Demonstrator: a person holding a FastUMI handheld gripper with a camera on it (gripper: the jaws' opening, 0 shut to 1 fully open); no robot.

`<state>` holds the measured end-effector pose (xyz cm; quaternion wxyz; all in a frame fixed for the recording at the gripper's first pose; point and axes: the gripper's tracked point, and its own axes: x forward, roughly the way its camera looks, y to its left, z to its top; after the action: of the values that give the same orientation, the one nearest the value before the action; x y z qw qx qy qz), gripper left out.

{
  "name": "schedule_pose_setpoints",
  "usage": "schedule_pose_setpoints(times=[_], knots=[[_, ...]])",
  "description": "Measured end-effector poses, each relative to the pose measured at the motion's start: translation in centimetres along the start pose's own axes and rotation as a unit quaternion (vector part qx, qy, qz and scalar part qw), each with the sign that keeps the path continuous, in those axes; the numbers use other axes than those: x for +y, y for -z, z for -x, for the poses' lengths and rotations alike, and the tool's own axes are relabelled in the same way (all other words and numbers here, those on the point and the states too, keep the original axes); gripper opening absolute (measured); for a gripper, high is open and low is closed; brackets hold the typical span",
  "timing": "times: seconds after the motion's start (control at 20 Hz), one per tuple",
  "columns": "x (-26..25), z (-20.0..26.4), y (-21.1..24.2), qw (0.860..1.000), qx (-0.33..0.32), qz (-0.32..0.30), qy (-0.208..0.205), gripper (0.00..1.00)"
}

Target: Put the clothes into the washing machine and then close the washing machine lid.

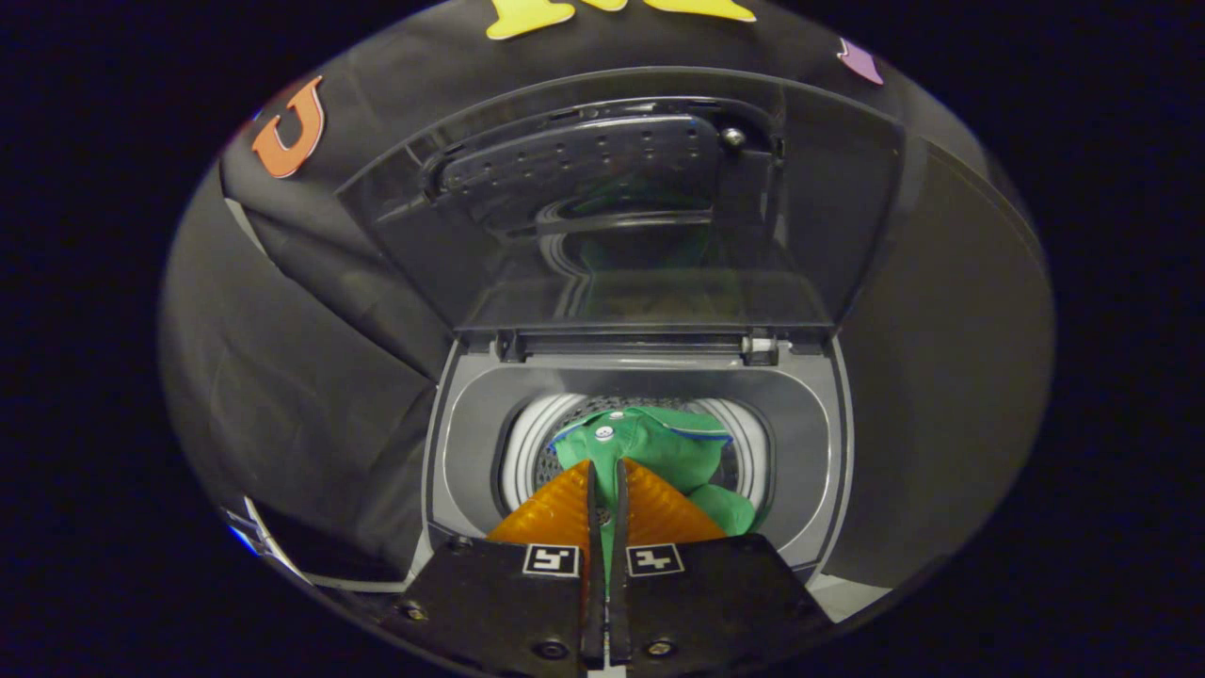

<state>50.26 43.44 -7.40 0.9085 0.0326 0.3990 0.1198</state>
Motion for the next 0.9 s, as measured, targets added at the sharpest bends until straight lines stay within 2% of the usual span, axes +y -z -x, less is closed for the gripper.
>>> schedule_pose_setpoints(times=[0.1, 0.2, 0.5, 0.9], knots=[[-0.2, 0.0, 0.2, 1.000, 0.007, -0.001, 0.001, 0.06], [-0.1, -0.1, 0.4, 1.000, 0.006, -0.003, -0.006, 0.12], [-0.9, 0.0, -0.6, 0.999, -0.023, 0.023, 0.012, 0.82], [-1.5, 1.7, -1.5, 0.997, -0.052, 0.052, 0.028, 0.81]])
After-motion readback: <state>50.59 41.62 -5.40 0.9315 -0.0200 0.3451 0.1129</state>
